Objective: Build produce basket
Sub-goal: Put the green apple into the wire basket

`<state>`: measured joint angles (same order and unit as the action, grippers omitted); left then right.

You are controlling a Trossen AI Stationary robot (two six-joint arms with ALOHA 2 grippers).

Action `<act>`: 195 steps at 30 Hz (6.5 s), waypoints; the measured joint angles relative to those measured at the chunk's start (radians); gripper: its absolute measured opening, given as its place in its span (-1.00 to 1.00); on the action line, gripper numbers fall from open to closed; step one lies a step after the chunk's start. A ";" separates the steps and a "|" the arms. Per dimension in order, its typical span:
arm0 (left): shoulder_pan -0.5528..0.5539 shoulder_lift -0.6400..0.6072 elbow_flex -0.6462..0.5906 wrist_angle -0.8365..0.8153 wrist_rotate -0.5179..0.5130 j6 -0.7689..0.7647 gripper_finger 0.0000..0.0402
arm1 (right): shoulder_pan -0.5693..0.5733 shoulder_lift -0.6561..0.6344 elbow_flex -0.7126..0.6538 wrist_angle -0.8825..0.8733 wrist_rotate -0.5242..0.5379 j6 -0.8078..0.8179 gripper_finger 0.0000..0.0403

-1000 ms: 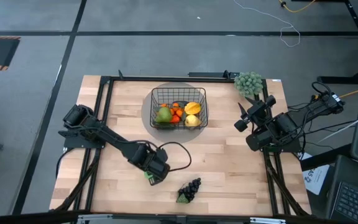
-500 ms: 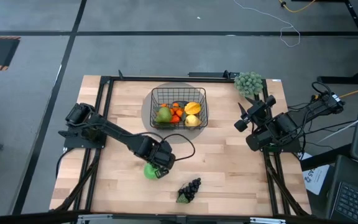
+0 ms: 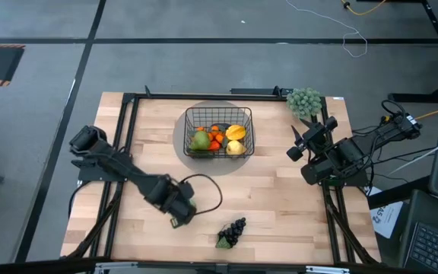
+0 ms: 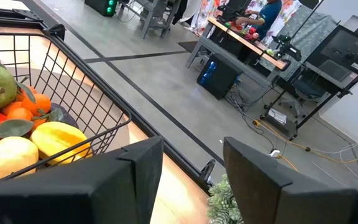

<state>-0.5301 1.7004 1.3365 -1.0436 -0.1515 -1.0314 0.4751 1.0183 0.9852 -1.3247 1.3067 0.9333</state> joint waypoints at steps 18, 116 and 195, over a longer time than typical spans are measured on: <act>-0.161 0.008 0.000 0.003 -0.083 -0.172 -1.00 | 0.000 0.000 0.000 0.002 -0.003 0.004 -0.14; -0.123 0.032 0.001 0.093 -0.096 -0.119 -1.00 | 0.000 0.002 0.000 0.093 -0.124 0.004 -0.14; 0.019 0.034 0.104 -0.129 -0.122 0.019 -1.00 | 0.000 0.002 0.000 0.094 -0.132 0.004 -0.14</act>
<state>-0.5114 1.7344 1.4409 -1.1721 -0.2738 -1.0128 0.4755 1.0203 0.9848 -1.2309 1.1748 0.9375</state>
